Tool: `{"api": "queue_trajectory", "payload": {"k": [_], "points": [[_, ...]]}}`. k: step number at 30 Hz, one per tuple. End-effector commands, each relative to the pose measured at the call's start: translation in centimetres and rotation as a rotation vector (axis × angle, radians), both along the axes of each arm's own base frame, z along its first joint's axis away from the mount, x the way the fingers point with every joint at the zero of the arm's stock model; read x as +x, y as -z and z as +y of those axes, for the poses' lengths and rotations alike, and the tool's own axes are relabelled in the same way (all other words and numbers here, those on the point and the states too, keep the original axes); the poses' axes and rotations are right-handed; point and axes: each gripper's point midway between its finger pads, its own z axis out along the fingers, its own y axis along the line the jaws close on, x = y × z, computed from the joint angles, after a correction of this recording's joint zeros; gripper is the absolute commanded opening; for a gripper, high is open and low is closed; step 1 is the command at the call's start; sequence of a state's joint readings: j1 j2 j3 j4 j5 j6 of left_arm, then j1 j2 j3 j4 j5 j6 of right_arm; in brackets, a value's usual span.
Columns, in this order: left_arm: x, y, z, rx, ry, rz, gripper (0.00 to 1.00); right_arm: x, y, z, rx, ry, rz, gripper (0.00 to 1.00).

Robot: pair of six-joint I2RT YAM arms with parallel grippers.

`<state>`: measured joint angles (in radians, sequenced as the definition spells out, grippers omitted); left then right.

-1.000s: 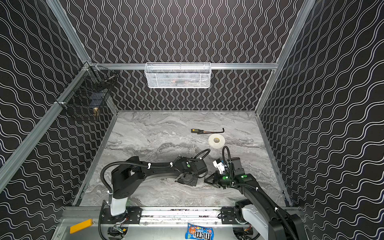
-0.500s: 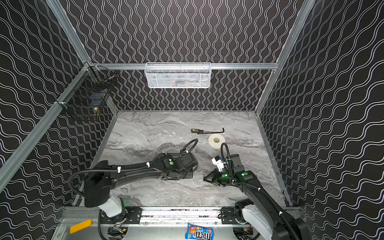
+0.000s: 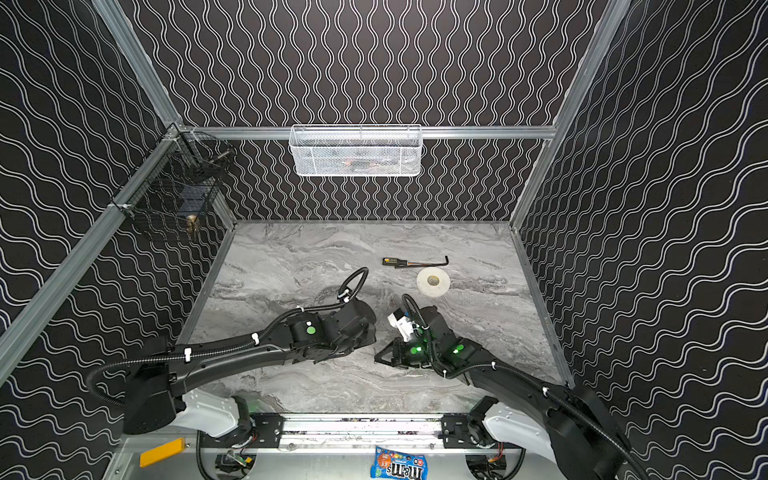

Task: Unlock with the key
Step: 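Lift the brass padlock with the left gripper toward the right gripper's key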

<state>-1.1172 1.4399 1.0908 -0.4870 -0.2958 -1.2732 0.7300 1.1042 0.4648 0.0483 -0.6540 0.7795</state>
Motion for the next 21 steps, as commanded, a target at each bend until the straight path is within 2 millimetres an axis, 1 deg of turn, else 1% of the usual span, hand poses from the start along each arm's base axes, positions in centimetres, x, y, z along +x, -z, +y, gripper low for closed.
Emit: {"api": "queue_trajectory", "payload": {"k": [1,5,10,13,17,19,21], "points": [[0.5,-0.5,0.9,-0.015,-0.056,-0.024,0.02,1.9,-3.0,1.8,0.103,0.036,-0.096,0.0],[0.3,-0.9,1.5,-0.037,-0.063,-0.033,0.02,2.3,-3.7,2.5,0.146,0.03,-0.127,0.0],[0.2,-1.2,2.3,-0.025,-0.077,-0.038,0.0,2.4,-3.1,2.9,0.151,0.03,-0.128,0.0],[0.2,-1.0,2.7,-0.018,-0.083,-0.041,0.0,2.0,-4.0,3.3,0.19,0.008,-0.146,0.0],[0.0,-0.8,2.7,-0.023,-0.081,-0.034,0.0,2.1,-3.9,3.2,0.171,0.023,-0.162,0.0],[0.0,-1.0,2.7,-0.02,-0.077,-0.036,0.0,2.1,-4.2,3.2,0.177,0.021,-0.167,0.0],[0.0,-1.1,2.8,-0.012,-0.073,-0.04,0.0,2.1,-3.7,3.2,0.162,0.025,-0.155,0.0]]}}
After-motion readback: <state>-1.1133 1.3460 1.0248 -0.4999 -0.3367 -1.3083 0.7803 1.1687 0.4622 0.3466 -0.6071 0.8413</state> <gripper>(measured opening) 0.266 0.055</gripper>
